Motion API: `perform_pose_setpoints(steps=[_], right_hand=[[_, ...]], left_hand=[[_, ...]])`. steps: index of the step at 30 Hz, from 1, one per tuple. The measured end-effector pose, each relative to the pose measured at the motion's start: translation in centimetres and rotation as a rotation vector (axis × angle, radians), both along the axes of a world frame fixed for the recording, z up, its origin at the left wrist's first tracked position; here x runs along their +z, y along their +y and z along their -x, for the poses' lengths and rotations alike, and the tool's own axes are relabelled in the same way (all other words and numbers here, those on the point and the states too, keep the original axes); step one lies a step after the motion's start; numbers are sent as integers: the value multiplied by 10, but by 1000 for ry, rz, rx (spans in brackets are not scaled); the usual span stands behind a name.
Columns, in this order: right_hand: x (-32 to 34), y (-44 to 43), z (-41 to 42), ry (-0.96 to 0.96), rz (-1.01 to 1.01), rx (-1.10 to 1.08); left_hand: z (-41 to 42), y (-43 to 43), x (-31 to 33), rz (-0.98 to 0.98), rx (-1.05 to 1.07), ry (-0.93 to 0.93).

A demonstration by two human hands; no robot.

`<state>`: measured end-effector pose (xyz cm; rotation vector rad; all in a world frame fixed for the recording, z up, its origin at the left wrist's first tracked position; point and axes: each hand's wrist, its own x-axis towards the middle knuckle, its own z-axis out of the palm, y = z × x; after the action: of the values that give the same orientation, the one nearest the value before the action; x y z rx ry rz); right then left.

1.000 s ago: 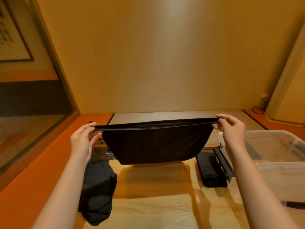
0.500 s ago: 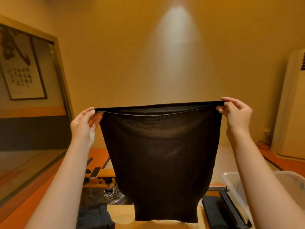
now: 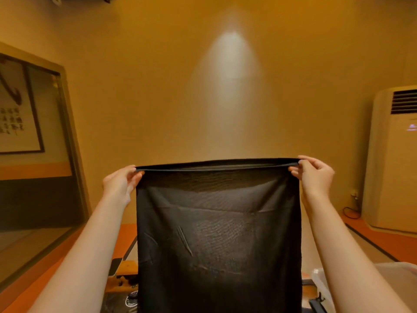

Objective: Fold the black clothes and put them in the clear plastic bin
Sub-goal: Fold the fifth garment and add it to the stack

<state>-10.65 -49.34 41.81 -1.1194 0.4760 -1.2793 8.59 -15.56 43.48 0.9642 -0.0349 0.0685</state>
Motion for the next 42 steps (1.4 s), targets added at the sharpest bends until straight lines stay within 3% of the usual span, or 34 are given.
perform_pose_setpoints(steps=[6, 12, 18, 22, 27, 34, 42], right_hand=[[-16, -8, -57, 18, -138, 52], [16, -6, -83, -153, -157, 97], [45, 1, -68, -318, -131, 108], [29, 14, -41, -301, -155, 132], [-27, 34, 1, -187, -178, 161], [-169, 62, 77, 110, -208, 176], [-310, 100, 169, 436, -276, 84]], left_hand=[[-56, -21, -14, 56, -15, 70], [-79, -28, 20, 76, 29, -14], [-60, -10, 56, 120, 20, -170], [-26, 5, 40, 106, 19, -140], [22, 29, -21, 93, 42, 1], [101, 62, -170, 35, 188, 221], [213, 96, -300, -184, 292, 451]])
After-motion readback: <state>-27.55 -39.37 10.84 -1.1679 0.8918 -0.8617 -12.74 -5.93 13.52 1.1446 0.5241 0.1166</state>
